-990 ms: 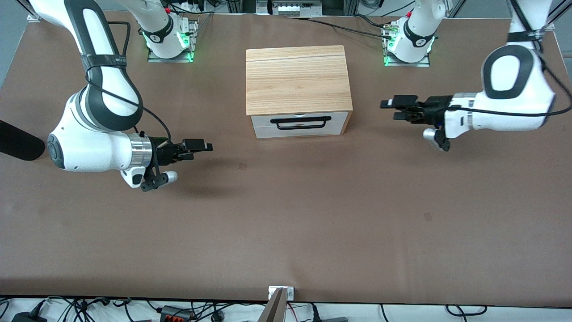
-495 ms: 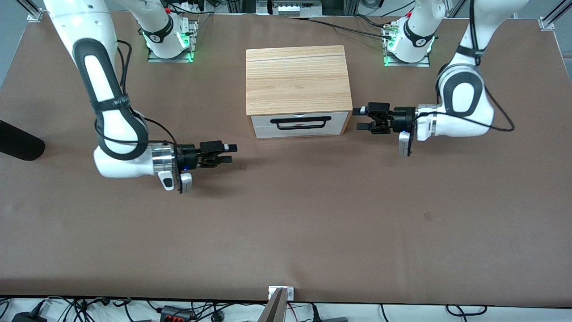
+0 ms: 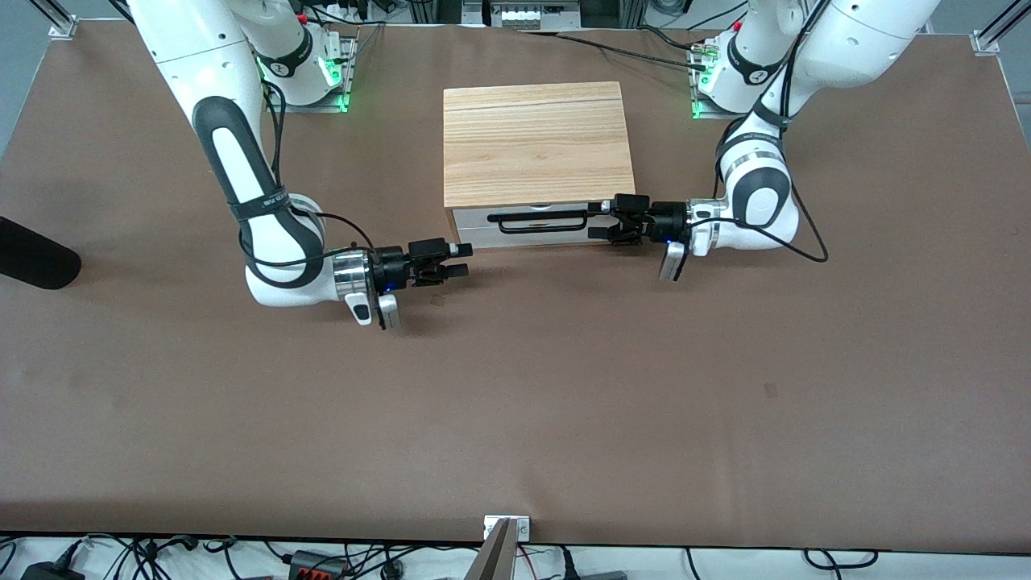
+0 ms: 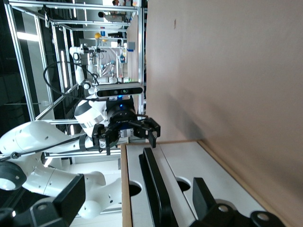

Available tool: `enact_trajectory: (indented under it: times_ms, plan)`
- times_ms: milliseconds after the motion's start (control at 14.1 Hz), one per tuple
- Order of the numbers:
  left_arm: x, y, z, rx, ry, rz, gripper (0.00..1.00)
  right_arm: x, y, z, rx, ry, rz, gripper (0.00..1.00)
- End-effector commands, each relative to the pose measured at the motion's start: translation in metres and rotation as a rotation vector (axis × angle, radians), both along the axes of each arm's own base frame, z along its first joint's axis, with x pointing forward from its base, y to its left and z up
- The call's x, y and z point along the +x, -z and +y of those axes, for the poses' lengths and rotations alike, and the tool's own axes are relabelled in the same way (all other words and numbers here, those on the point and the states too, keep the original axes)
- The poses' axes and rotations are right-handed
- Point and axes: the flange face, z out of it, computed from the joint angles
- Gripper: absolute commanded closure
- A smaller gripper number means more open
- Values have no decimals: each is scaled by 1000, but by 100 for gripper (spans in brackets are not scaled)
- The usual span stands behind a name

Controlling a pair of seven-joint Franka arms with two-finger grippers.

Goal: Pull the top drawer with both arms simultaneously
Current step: 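Close the left gripper and the right gripper on the black handle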

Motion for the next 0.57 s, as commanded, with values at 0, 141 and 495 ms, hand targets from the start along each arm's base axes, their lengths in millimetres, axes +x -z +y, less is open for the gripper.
enact_trajectory:
  times_ms: [0,141,495]
  plan:
    - [0,1,3,-5,-27,-28,0,-26,13,14,23,-20,20,0]
    - [-1,5,0,-12,-28,-63,3,-33,17,19,29,-36,34,0]
    - [-12,34,-10,-45,-63,-105,42,-46,35,46,126,-25,15,0]
